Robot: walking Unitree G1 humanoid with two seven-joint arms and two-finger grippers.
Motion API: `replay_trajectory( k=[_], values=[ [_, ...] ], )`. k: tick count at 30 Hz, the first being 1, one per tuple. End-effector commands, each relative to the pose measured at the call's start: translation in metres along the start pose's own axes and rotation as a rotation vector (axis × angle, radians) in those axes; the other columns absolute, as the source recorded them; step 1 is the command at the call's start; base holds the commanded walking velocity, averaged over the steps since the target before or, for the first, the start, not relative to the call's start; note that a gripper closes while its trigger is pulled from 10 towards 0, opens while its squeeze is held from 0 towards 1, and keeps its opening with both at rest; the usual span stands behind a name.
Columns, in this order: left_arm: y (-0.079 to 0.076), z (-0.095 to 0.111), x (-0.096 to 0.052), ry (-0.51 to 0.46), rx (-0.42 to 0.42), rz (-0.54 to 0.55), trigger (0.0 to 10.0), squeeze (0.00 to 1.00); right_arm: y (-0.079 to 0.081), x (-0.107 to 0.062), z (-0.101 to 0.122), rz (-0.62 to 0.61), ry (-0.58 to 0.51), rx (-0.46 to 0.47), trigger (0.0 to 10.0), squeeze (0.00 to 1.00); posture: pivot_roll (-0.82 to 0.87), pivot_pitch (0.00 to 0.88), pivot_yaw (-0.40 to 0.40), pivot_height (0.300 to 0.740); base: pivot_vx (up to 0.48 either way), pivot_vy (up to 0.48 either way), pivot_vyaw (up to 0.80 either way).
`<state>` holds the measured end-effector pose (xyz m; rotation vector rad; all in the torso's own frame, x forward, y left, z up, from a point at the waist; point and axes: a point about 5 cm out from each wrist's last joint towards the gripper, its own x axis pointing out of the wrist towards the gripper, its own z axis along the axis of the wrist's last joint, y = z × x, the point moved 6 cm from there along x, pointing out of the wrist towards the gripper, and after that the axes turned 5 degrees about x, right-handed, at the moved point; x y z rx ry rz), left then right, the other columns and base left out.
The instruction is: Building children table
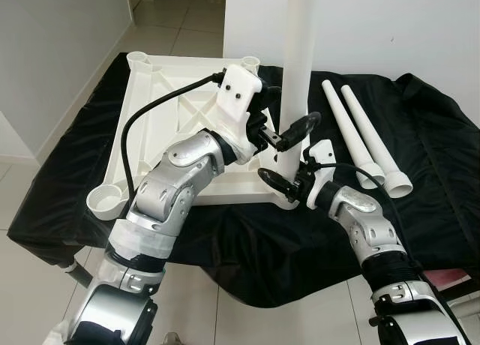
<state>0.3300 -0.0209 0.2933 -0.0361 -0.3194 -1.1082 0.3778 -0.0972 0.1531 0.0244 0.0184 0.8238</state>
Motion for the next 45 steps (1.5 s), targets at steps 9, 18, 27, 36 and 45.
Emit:
replay_trajectory(
  k=[9, 18, 27, 36, 45],
  values=[
    [-0.039, 0.022, -0.003, -0.039, -0.047, -0.327, 0.0, 0.0, 0.007, -0.002, -0.003, 0.047, 0.03, -0.009, 10.0, 0.0, 0.03, 0.021, -0.044, 0.74, 0.0, 0.0, 0.0],
    [-0.034, 0.026, 0.001, -0.042, -0.034, -0.316, 0.0, 0.0, 0.006, 0.0, -0.001, 0.042, 0.026, 0.002, 10.0, 0.0, 0.03, 0.008, -0.041, 0.74, 0.0, 0.0, 0.0],
    [-0.03, 0.03, 0.002, -0.033, 0.014, -0.286, 2.1, 0.0, 0.008, 0.004, 0.003, 0.042, 0.008, 0.01, 10.0, 0.0, 0.03, 0.0, -0.036, 0.74, 0.0, 0.0, 0.0],
    [-0.01, 0.039, 0.016, 0.019, 0.109, -0.121, 10.0, 0.0, -0.008, 0.011, 0.034, -0.082, -0.112, -0.019, 10.0, 1.0, 0.04, 0.0, -0.032, 0.74, 0.0, 0.0, 0.0],
    [0.028, 0.051, 0.037, 0.059, 0.137, 0.159, 10.0, 0.0, -0.01, 0.026, 0.055, -0.222, -0.205, -0.056, 10.0, 0.0, 0.04, 0.0, -0.028, 0.74, 0.0, 0.0, 0.0]
  ],
)
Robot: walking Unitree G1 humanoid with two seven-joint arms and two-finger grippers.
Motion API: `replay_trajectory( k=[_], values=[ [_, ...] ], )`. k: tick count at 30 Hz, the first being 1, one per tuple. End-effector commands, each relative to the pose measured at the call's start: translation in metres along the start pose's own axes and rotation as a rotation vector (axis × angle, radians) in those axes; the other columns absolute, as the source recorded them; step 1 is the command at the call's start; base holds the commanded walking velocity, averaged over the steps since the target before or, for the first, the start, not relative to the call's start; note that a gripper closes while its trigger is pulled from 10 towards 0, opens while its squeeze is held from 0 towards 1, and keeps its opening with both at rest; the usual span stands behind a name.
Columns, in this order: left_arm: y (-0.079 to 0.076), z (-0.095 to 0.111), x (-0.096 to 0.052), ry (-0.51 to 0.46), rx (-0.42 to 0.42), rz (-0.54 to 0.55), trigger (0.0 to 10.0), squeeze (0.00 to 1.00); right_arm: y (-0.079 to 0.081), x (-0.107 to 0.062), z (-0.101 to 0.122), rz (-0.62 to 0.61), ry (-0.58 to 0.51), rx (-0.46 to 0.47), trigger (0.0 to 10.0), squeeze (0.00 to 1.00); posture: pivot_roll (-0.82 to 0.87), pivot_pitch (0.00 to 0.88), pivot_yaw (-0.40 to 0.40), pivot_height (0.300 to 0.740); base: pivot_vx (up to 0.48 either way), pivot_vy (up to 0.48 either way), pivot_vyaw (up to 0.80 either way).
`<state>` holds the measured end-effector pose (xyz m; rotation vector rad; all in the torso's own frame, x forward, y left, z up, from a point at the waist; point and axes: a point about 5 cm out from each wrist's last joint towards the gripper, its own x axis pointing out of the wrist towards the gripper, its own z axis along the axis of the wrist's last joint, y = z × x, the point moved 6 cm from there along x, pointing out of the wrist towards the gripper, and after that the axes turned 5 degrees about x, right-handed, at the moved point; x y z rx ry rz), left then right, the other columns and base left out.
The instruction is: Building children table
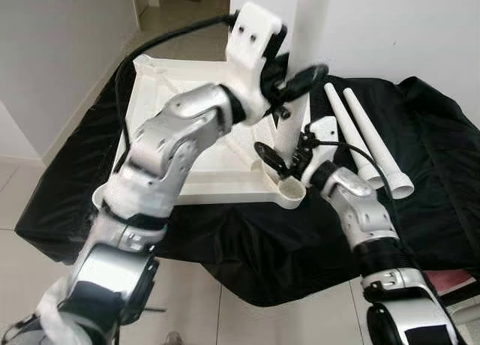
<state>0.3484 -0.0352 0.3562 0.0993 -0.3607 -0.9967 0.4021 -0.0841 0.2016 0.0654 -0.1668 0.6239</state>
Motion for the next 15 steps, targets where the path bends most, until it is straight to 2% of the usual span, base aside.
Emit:
replay_trajectory(
  k=[1, 9, 10, 11, 12, 15],
  values=[
    [0.017, -0.008, 0.004, 0.06, -0.03, 0.112, 10.0, 0.0, -0.002, 0.005, 0.008, -0.05, -0.034, -0.032, 10.0, 0.0, 0.04, 0.0, -0.028, 0.74, 0.0, 0.0, 0.0],
    [0.026, -0.003, 0.013, 0.042, -0.059, 0.195, 10.0, 0.0, 0.006, 0.014, 0.015, -0.127, -0.096, -0.029, 10.0, 0.0, 0.04, 0.009, -0.031, 0.74, 0.0, 0.0, 0.0],
    [0.029, -0.003, 0.015, 0.043, -0.067, 0.227, 10.0, 0.0, 0.003, 0.015, 0.015, -0.172, -0.105, -0.004, 10.0, 0.0, 0.04, 0.021, -0.033, 0.74, 0.0, 0.0, 0.0],
    [0.035, -0.003, 0.018, 0.042, -0.076, 0.283, 10.0, 0.0, -0.005, 0.015, 0.012, -0.268, -0.102, -0.015, 10.0, 0.0, 0.04, 0.026, -0.035, 0.74, 0.0, 0.0, 0.0],
    [0.036, -0.003, 0.019, 0.038, -0.078, 0.301, 10.0, 0.0, -0.009, 0.014, 0.012, -0.307, -0.096, -0.04, 10.0, 0.0, 0.04, 0.026, -0.035, 0.74, 0.0, 0.0, 0.0],
    [0.037, -0.002, 0.02, 0.035, -0.078, 0.314, 10.0, 0.0, -0.012, 0.013, 0.011, -0.339, -0.092, -0.074, 10.0, 0.0, 0.04, 0.026, -0.035, 0.74, 0.0, 0.0, 0.0]
  ],
)
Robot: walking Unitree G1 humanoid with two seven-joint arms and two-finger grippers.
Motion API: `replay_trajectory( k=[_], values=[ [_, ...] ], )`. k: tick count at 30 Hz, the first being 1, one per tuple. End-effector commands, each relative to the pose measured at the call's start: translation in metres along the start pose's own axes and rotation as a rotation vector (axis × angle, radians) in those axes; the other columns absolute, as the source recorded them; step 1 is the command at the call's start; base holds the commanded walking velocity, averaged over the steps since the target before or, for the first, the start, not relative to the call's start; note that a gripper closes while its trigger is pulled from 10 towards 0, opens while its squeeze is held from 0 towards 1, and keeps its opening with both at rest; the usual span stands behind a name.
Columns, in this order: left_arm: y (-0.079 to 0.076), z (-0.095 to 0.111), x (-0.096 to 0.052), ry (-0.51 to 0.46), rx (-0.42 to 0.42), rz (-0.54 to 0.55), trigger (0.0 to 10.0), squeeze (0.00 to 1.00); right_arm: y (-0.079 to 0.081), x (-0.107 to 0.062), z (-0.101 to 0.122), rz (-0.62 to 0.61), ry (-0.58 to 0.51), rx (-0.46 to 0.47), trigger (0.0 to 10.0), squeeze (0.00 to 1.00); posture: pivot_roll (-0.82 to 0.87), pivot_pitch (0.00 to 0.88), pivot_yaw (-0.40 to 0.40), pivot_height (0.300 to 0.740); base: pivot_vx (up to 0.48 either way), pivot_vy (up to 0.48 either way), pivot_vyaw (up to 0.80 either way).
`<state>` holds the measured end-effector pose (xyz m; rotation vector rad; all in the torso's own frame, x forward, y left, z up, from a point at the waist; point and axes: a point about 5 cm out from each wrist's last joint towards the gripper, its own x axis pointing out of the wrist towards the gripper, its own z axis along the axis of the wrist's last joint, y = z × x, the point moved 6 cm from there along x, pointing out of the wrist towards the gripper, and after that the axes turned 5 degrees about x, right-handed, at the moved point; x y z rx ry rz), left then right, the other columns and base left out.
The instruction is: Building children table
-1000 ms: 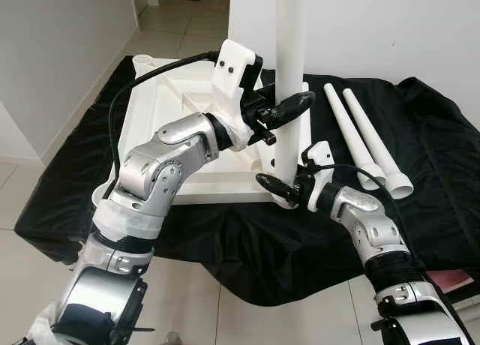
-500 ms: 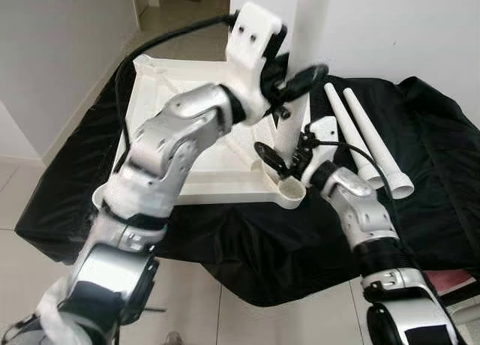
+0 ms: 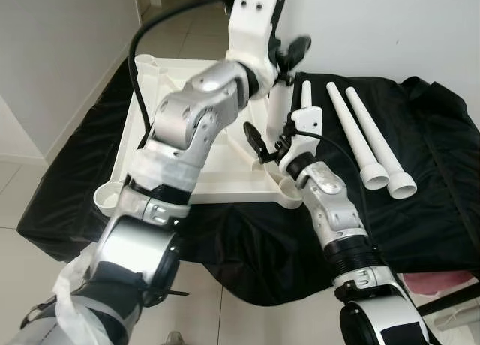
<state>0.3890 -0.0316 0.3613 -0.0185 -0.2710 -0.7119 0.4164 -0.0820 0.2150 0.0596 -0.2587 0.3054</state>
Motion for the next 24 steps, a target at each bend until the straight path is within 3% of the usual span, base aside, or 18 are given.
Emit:
replay_trajectory(
  k=[1, 10, 24],
  values=[
    [-0.003, 0.005, 0.004, -0.003, 0.031, 0.007, 10.0, 0.0, -0.003, 0.0, -0.002, -0.047, 0.001, -0.011, 10.0, 0.0, 0.04, 0.038, -0.033, 0.74, 0.0, 0.0, 0.0],
    [-0.002, 0.005, 0.008, 0.001, 0.008, 0.031, 10.0, 0.0, -0.004, 0.005, 0.005, -0.091, -0.022, -0.017, 10.0, 0.0, 0.04, 0.044, -0.036, 0.74, 0.0, 0.0, 0.0],
    [-0.013, 0.009, 0.014, -0.014, 0.02, 0.022, 10.0, 0.0, 0.0, 0.02, 0.014, -0.105, -0.028, -0.007, 10.0, 0.0, 0.04, 0.041, -0.046, 0.74, 0.0, 0.0, 0.0]
  ],
)
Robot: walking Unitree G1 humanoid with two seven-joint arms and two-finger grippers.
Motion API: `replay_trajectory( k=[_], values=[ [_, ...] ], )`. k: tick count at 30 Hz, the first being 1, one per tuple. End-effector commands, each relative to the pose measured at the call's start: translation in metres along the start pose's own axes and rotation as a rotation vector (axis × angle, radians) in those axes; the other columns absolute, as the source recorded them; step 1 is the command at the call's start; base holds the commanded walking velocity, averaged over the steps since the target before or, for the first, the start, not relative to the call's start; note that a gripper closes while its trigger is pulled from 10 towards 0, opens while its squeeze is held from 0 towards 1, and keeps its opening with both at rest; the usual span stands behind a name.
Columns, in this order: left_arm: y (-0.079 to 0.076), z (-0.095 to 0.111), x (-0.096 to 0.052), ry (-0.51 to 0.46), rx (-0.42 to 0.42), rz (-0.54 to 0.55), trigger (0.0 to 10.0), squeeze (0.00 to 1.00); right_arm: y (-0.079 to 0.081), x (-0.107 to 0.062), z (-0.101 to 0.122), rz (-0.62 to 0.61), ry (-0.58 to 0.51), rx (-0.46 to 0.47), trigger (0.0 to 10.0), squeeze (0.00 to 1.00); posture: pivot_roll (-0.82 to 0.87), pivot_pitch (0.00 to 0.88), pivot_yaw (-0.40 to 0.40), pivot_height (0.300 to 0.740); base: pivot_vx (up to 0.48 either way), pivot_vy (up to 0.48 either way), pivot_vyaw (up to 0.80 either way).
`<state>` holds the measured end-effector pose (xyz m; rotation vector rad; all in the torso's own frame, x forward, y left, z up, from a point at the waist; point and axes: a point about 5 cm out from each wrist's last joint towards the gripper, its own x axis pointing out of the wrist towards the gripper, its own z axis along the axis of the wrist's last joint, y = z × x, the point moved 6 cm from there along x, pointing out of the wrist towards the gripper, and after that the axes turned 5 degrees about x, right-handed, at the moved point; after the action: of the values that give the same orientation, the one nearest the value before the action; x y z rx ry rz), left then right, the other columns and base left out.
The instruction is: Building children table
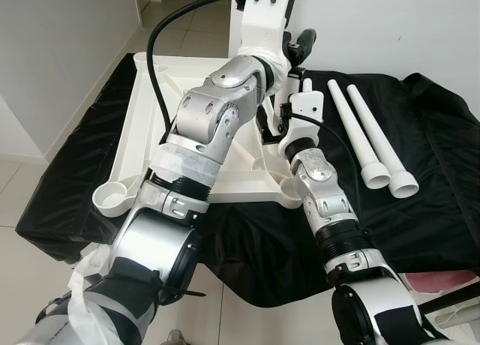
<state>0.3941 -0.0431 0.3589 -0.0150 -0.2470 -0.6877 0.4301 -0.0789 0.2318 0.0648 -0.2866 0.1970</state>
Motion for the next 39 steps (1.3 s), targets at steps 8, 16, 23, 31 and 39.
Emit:
replay_trajectory(
  k=[8, 16, 23, 31, 39],
  values=[
    [-0.01, 0.017, 0.004, -0.047, 0.022, -0.008, 10.0, 0.0, 0.001, 0.002, -0.002, -0.002, 0.014, 0.009, 4.2, 0.0, 0.04, 0.04, -0.048, 0.74, 0.0, 0.0, 0.0],
    [-0.014, 0.019, 0.005, -0.058, 0.03, -0.018, 10.0, 0.0, -0.001, 0.002, -0.008, -0.006, 0.036, 0.01, 0.0, 0.0, 0.04, 0.041, -0.048, 0.74, 0.0, 0.0, 0.0],
    [-0.019, 0.021, 0.006, -0.065, 0.054, -0.038, 10.0, 0.0, -0.002, 0.003, -0.011, -0.016, 0.048, 0.021, 4.3, 0.0, 0.05, 0.039, -0.047, 0.74, 0.0, 0.0, 0.0],
    [-0.027, 0.025, 0.003, -0.1, 0.054, -0.088, 10.0, 1.0, -0.003, 0.005, -0.011, -0.03, 0.054, 0.051, 10.0, 0.0, 0.05, 0.041, -0.045, 0.74, 0.0, 0.0, 0.0],
    [-0.034, 0.04, -0.003, -0.17, -0.031, -0.143, 10.0, 0.0, -0.009, 0.006, -0.011, -0.06, 0.062, 0.093, 10.0, 0.0, 0.05, 0.041, -0.042, 0.74, 0.0, 0.0, 0.0]
  ],
)
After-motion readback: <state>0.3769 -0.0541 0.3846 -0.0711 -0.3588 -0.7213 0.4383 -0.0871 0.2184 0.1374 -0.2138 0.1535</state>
